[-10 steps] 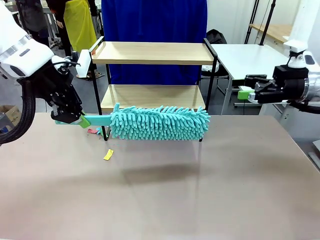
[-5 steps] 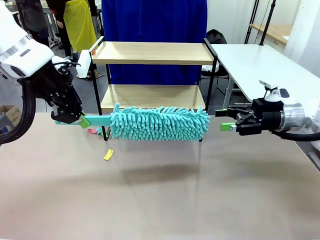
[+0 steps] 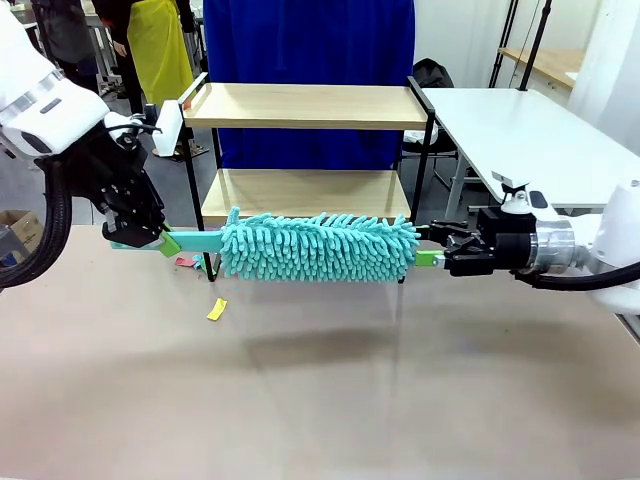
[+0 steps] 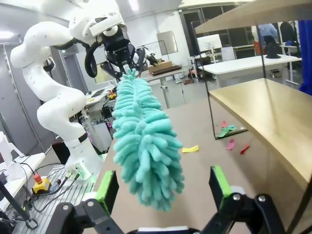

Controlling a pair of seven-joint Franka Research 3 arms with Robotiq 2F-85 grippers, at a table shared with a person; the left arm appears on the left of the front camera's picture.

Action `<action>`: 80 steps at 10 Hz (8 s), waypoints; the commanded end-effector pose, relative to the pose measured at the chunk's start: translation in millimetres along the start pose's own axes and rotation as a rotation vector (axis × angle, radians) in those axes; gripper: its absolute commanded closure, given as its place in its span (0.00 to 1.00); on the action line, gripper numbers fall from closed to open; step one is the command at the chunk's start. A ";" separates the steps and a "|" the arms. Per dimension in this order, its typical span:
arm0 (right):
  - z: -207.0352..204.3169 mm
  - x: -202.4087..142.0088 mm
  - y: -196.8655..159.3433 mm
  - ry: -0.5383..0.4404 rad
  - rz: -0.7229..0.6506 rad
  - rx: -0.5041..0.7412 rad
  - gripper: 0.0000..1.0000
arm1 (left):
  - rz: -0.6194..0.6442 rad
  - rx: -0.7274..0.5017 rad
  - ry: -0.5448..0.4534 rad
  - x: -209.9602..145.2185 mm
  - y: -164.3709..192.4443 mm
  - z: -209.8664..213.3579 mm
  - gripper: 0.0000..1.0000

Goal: Clean the shelf.
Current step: Hand the Duster back to the human.

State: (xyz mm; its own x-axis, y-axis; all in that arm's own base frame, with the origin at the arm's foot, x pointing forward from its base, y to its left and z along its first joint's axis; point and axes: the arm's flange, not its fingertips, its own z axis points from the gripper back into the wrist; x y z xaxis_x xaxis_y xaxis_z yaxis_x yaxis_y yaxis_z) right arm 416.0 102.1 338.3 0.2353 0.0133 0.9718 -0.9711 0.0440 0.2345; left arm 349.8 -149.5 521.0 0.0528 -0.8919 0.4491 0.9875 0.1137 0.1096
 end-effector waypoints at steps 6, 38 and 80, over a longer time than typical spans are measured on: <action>-64.5 -12.3 25.2 -0.053 0.034 0.073 0.00 | 0.000 -0.001 -0.008 0.0 -0.1 1.9 0.87; -50.6 14.6 29.0 -0.109 0.113 0.088 0.83 | 0.166 -0.003 -0.575 -163.8 23.8 98.2 0.00; 223.0 45.0 -40.4 -0.146 0.031 -1.120 0.83 | 0.166 -0.003 -0.575 -163.8 23.8 98.2 0.00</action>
State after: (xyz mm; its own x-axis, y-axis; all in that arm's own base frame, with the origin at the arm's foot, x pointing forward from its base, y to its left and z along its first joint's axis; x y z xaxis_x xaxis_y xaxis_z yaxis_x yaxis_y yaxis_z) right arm 458.4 -125.8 375.6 0.1623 -0.0562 0.9851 -0.4294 0.8949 0.1218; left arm 349.7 42.9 537.1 0.1445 -0.5013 0.8531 0.9704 0.2404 -0.0231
